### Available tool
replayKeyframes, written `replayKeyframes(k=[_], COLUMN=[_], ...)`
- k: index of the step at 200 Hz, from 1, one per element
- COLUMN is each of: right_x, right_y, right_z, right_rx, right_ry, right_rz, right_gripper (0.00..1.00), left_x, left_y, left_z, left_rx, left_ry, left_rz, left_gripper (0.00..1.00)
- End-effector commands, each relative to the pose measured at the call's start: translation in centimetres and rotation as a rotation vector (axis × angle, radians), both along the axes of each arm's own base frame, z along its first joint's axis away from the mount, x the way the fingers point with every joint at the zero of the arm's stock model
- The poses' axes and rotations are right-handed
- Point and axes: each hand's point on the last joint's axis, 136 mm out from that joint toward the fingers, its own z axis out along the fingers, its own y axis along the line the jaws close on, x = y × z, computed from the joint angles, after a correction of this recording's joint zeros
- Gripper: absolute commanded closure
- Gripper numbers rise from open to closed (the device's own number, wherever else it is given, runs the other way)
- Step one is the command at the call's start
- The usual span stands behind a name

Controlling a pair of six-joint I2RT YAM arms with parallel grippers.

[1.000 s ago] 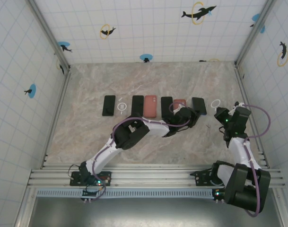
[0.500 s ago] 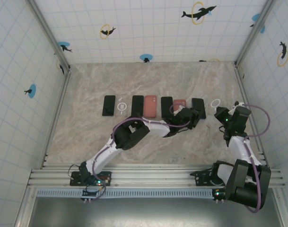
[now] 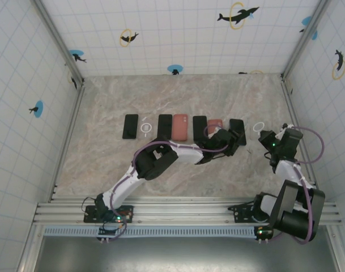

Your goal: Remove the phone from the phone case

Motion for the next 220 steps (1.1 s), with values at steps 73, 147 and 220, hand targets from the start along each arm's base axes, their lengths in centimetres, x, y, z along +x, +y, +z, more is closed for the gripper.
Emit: replayKeyframes(k=[73,147,220], right_x=[1.3,1.5,1.1], right_y=[0.4,0.2,0.1], right_z=[-0.7,-2.9,-5.5], right_rx=[0.05,0.083,0.084], right_ry=[-0.036,0.008,0.075], right_rz=[0.088,0.13,0.147], right_gripper=[1.0,1.0,0.93], left_x=[-0.9,-1.3,-0.4], left_y=[0.9,1.4,1.7], left_z=[4.9,3.8,5.5], left_rx=[-0.011,-0.007,0.014], left_ry=[0.015,0.049,-0.033], left_rz=[-0.009,-0.021,-0.035], left_gripper=[0.15,0.13,0.12])
